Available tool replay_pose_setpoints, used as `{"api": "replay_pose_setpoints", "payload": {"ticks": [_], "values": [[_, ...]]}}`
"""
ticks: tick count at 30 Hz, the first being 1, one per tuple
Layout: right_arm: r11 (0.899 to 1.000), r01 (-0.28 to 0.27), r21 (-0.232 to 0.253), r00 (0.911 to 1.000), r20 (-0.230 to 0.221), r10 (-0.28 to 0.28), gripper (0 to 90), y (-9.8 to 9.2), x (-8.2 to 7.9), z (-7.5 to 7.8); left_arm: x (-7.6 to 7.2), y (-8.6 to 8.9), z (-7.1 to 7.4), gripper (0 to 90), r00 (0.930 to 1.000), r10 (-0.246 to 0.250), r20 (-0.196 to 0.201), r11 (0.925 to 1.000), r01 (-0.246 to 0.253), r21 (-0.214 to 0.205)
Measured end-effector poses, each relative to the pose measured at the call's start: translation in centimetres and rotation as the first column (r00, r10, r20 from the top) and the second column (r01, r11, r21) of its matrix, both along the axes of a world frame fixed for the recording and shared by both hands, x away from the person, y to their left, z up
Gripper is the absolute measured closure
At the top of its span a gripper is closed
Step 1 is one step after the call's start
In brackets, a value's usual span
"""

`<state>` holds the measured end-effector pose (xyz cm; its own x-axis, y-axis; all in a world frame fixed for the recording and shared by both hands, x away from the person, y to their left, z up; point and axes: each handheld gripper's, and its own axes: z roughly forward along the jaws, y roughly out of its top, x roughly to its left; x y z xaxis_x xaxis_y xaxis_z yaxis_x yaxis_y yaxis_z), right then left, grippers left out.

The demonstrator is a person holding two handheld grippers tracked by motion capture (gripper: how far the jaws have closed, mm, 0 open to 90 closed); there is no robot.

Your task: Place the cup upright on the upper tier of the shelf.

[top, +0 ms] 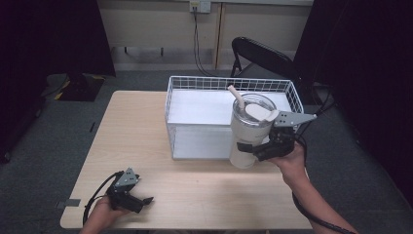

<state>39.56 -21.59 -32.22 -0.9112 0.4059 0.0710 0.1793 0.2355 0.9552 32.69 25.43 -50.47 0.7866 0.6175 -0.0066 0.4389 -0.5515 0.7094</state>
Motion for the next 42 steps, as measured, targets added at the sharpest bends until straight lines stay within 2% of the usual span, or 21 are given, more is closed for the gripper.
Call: {"api": "replay_pose_setpoints", "payload": {"ticks": [25, 42], "values": [[1.000, -0.017, -0.003, 0.9999, -0.003, 0.017, 9.6, 0.9, 1.4, 3.8, 0.0, 0.0, 0.0, 0.1, 1.0000, 0.000, 0.000, 1.0000, 0.000, 0.000], [1.000, -0.007, 0.011, 0.9998, -0.016, 0.007, 9.6, 1.2, 2.5, 5.5, 0.0, 0.0, 0.0, 0.1, 1.0000, 0.000, 0.000, 1.0000, 0.000, 0.000]]}}
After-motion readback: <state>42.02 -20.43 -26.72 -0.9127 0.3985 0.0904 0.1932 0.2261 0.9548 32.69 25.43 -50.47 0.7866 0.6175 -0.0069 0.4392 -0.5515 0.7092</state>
